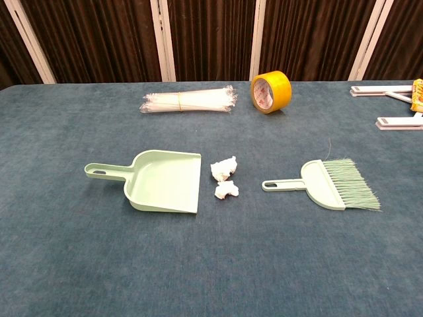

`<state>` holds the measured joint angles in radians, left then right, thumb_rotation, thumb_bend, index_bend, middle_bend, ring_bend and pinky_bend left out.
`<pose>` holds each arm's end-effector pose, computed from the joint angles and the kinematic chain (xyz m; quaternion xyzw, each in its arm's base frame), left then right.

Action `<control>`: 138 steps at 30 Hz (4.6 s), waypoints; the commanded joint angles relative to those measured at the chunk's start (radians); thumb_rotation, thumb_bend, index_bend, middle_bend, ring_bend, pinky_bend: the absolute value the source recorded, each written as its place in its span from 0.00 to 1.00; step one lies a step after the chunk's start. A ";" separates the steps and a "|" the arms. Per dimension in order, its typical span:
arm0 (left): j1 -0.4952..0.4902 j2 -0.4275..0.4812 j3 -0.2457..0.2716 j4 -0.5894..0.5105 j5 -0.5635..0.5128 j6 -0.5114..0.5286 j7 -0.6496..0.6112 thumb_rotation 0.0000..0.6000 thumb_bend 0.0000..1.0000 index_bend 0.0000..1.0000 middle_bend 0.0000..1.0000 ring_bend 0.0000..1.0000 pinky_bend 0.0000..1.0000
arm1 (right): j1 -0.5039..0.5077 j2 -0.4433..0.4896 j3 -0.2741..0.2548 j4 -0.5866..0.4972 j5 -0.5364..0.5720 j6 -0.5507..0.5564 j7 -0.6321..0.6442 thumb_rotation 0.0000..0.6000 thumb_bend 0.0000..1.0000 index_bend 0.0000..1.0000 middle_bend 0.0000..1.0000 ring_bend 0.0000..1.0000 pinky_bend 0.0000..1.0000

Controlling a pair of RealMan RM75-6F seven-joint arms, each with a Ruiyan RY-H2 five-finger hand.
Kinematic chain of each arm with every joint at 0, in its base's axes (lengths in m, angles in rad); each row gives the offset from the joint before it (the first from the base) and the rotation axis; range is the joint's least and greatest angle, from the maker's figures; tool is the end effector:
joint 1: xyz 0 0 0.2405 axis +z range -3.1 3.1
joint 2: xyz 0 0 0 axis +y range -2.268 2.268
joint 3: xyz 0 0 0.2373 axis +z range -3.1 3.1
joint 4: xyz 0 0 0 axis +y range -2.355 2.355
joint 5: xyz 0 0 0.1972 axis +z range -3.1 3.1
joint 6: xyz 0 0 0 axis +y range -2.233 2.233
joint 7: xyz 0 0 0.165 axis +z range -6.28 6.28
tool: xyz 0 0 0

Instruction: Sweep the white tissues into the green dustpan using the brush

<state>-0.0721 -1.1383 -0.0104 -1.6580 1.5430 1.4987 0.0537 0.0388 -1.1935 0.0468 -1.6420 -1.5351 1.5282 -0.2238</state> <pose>-0.2770 0.1871 0.1463 -0.6086 -0.3926 -0.3887 0.5696 -0.2779 -0.1850 0.1423 0.6106 -0.3469 0.3574 0.6157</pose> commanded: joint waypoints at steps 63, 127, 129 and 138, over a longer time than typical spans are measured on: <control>-0.017 -0.017 -0.010 -0.020 -0.062 -0.051 0.091 1.00 0.00 0.00 0.00 0.00 0.00 | 0.569 -0.346 0.205 -0.075 0.646 -0.448 -0.594 1.00 0.25 0.34 0.83 0.90 0.82; -0.031 -0.013 -0.007 -0.047 -0.091 -0.079 0.130 1.00 0.00 0.00 0.00 0.00 0.00 | 0.705 -0.509 0.200 0.091 0.747 -0.412 -0.541 1.00 0.48 0.63 0.83 0.90 0.82; -0.035 -0.007 -0.007 -0.064 -0.094 -0.086 0.146 1.00 0.00 0.00 0.00 0.00 0.00 | 0.708 -0.487 0.216 0.065 0.758 -0.408 -0.541 1.00 0.48 0.63 0.83 0.90 0.82; -0.133 0.058 -0.061 -0.264 -0.206 -0.214 0.348 1.00 0.02 0.01 0.01 0.04 0.11 | 0.715 -0.406 0.247 -0.025 0.791 -0.398 -0.537 1.00 0.48 0.63 0.83 0.90 0.82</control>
<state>-0.1651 -1.1058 -0.0467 -1.8597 1.3828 1.3296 0.3304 0.7541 -1.6070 0.2905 -1.6585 -0.7478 1.1272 -0.7637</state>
